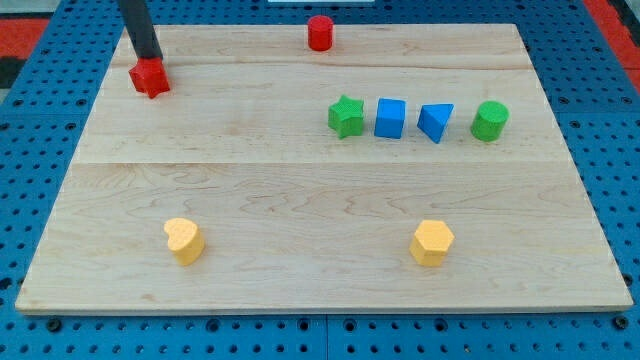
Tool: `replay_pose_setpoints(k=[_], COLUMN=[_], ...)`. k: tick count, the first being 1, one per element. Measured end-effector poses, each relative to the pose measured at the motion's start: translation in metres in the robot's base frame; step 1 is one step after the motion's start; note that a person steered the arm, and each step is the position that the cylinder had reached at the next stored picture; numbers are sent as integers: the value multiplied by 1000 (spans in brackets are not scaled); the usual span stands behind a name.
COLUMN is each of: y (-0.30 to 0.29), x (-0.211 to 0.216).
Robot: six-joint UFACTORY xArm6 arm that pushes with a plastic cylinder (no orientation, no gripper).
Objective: Slide the red star close to the yellow heart
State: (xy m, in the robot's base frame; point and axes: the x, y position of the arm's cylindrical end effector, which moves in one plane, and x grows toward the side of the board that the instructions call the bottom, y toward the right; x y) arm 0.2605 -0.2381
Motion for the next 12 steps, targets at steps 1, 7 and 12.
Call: replay_pose_setpoints(k=[1, 7, 12], y=[-22, -49, 14], x=[-20, 5, 77])
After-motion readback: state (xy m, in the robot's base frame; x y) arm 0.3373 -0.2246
